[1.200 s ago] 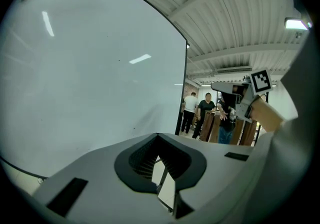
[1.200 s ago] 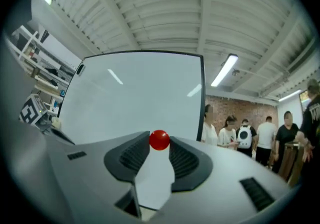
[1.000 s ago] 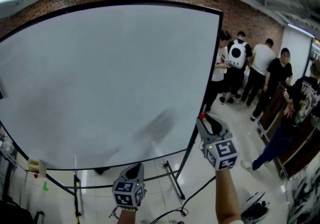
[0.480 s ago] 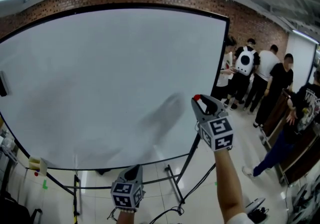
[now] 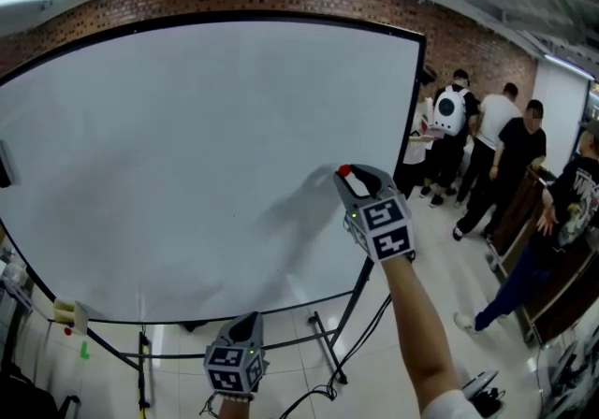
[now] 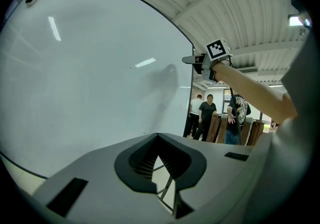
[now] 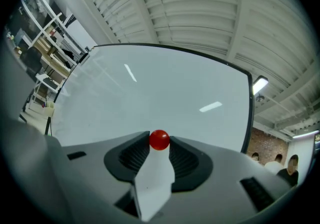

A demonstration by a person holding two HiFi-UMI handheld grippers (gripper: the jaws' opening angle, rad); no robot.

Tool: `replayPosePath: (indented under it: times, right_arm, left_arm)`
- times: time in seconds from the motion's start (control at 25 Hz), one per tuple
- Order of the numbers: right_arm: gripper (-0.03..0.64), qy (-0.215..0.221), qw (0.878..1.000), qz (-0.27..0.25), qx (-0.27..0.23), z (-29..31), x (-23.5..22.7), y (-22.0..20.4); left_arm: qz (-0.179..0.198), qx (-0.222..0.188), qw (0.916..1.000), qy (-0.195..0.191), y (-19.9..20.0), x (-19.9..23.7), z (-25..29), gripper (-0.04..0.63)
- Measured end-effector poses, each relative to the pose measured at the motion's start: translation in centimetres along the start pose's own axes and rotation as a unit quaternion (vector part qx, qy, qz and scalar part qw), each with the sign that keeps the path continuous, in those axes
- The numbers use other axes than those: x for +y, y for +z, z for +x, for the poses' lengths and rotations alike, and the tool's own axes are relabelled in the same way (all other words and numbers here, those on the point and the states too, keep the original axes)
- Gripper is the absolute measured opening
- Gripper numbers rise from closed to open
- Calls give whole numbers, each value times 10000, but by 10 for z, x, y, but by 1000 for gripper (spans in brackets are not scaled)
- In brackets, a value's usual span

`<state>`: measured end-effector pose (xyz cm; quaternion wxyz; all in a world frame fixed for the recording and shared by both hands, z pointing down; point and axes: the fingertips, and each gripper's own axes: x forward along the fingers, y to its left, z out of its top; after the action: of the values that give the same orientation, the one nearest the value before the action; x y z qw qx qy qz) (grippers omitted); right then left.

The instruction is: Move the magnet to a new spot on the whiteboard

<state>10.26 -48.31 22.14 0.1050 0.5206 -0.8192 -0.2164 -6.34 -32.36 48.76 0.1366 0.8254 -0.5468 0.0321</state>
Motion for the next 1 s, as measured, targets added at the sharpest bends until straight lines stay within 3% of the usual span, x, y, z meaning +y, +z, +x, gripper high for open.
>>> replayPosePath:
  times: [1.0]
  right_arm:
    - [143, -256, 9959, -681, 536, 51, 1, -1]
  left_arm:
    - [-62, 12, 10000, 59, -5, 13, -4, -8]
